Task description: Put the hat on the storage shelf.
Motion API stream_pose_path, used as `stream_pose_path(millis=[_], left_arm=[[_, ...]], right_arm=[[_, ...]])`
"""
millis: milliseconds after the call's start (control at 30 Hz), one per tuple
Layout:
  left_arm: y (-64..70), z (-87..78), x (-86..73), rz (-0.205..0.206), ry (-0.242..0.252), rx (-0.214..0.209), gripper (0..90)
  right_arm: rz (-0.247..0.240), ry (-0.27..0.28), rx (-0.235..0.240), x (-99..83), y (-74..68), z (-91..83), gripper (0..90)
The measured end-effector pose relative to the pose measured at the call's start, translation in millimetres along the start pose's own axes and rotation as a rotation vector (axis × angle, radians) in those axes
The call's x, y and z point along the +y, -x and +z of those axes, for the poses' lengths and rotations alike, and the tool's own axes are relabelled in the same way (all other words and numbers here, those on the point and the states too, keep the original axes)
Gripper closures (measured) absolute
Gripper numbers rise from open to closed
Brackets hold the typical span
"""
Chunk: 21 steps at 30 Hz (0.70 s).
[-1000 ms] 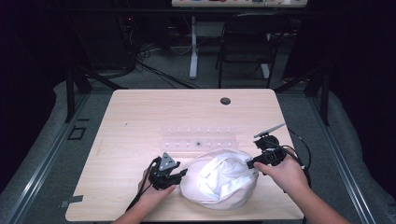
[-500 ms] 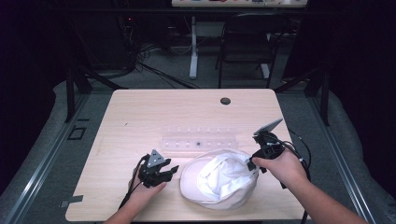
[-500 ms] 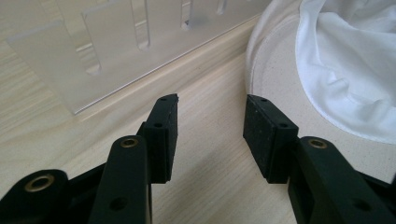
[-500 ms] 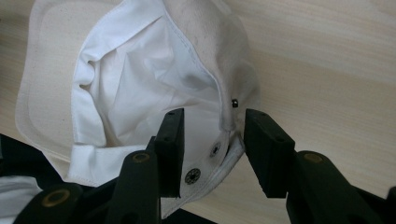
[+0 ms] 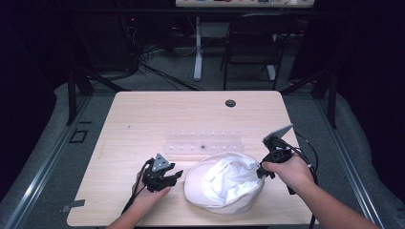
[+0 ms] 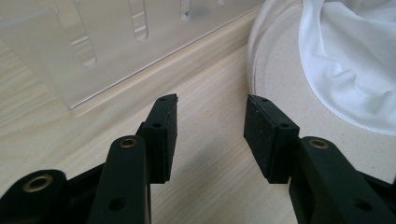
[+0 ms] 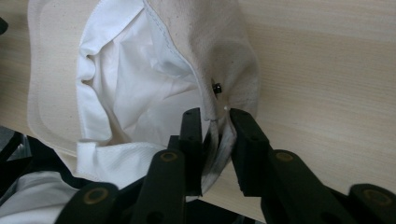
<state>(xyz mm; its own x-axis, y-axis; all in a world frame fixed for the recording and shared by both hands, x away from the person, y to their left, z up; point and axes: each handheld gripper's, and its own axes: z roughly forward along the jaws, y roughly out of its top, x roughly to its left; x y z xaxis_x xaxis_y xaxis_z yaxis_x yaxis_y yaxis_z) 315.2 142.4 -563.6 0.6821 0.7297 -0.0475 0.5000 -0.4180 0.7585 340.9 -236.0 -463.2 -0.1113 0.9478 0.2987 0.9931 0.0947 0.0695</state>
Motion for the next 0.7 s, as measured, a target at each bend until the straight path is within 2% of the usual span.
stream_pose_path(millis=[33, 200, 267, 300, 367, 533, 567, 600, 700], left_arm=[[0.0, -0.2, 0.0, 0.001, 0.000, 0.000, 55.0], [-0.7, -0.6, 0.0, -0.006, 0.002, 0.001, 55.0], [-1.4, -0.9, 0.0, -0.001, 0.001, 0.002, 55.0], [-2.2, -1.4, 0.0, -0.004, 0.002, 0.004, 55.0], [-3.1, -1.8, 0.1, -0.006, 0.003, 0.004, 55.0], [-5.0, -2.2, -0.1, -0.016, 0.011, 0.011, 55.0], [-5.8, -2.4, -0.1, -0.015, 0.013, 0.013, 55.0], [-7.2, -3.3, -0.1, -0.022, 0.014, 0.016, 55.0], [-8.9, -4.6, 0.1, -0.024, 0.008, 0.014, 55.0]], right_arm=[[-0.009, -0.025, -0.001, 0.6, -0.5, -1.7, 79.0], [-0.008, -0.037, 0.000, 1.6, -3.2, -3.9, 80.1], [-0.025, -0.052, -0.018, 2.1, -3.3, -4.8, 80.1], [-0.016, -0.034, -0.026, 1.4, -6.4, -4.1, 80.3], [-0.022, -0.045, -0.022, 1.9, -7.8, -5.6, 80.6], [-0.012, -0.023, -0.020, 1.9, -10.1, -8.3, 81.0], [-0.029, -0.027, -0.021, 3.1, -9.0, -10.9, 81.0], [0.003, 0.011, -0.018, 3.4, -9.3, -12.5, 81.2], [0.017, 0.022, -0.006, 5.9, -6.3, -17.0, 81.4]])
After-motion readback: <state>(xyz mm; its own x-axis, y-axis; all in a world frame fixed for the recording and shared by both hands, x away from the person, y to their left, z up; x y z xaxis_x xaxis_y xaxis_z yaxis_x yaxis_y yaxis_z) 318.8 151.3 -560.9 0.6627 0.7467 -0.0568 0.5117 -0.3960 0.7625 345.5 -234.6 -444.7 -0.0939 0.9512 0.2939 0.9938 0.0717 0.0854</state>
